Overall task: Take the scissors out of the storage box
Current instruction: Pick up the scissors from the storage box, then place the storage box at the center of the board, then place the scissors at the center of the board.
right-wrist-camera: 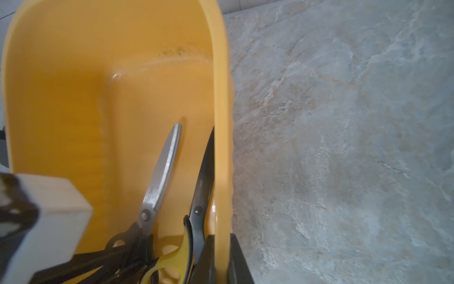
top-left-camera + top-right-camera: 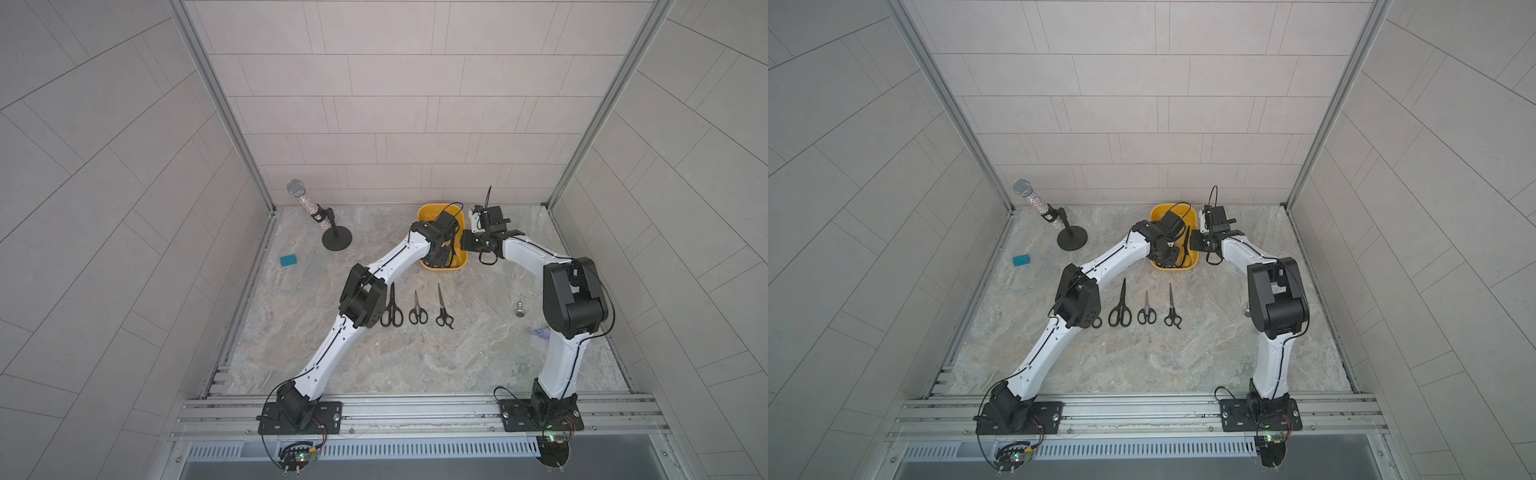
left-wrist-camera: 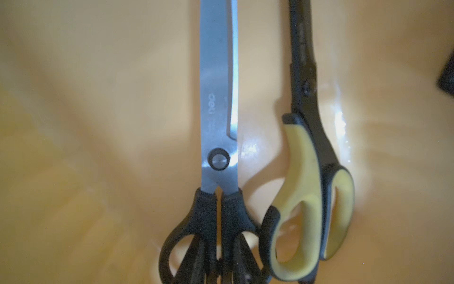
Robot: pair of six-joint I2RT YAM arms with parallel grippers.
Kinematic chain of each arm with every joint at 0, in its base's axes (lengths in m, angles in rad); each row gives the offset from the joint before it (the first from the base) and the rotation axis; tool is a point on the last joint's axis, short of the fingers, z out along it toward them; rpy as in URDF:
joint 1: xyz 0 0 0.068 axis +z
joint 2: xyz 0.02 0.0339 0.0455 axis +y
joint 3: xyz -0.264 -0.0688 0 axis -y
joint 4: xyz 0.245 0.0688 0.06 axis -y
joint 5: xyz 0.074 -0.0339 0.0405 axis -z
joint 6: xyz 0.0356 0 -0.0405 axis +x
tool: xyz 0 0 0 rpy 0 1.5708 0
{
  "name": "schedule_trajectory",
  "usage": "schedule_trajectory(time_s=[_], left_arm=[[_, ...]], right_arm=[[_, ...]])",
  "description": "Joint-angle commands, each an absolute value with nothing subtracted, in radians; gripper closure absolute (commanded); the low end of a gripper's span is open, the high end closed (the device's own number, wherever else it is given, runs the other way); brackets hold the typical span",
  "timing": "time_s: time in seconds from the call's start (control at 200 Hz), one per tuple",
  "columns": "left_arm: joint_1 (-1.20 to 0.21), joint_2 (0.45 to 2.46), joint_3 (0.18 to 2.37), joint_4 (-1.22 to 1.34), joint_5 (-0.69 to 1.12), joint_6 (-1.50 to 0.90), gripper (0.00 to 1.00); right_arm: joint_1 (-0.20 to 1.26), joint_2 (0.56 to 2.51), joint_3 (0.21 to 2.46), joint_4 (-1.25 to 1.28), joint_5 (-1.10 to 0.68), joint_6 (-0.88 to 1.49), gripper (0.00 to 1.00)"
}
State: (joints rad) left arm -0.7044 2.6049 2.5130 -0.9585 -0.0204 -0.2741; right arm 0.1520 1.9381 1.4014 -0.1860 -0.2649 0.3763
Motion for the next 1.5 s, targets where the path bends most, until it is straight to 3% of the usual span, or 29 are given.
schedule_trajectory(time_s=[0.0,0.51,0.84,0.955,1.121,1.326,1.496], left_arm=[[-0.699,2.521,2.546,-0.977,-0.031,-0.291,1.00],[-0.686,2.532,2.605,-0.974,-0.091,-0.349,1.00],[-0.616,2.400,2.508,-1.039,-0.049,-0.401,1.00],[-0.596,2.380,2.492,-1.077,-0.035,-0.398,1.00],[-0.575,2.348,2.473,-1.065,-0.026,-0.398,1.00],[-0.565,2.340,2.482,-1.063,0.038,-0.401,1.00],[-0.620,2.294,2.414,-1.068,0.075,-0.453,1.00]], right_arm=[[0.153,1.963,1.451,-0.223,-0.210,0.402,1.00],[0.155,1.992,1.485,-0.268,-0.187,0.409,1.00],[0.146,2.168,1.739,-0.426,-0.270,0.315,0.98],[0.140,2.216,1.821,-0.501,-0.309,0.284,0.89],[0.127,2.217,1.857,-0.535,-0.302,0.265,0.65],[0.098,2.139,1.836,-0.502,-0.304,0.322,0.57],[0.041,1.976,1.687,-0.434,-0.185,0.450,0.53]])
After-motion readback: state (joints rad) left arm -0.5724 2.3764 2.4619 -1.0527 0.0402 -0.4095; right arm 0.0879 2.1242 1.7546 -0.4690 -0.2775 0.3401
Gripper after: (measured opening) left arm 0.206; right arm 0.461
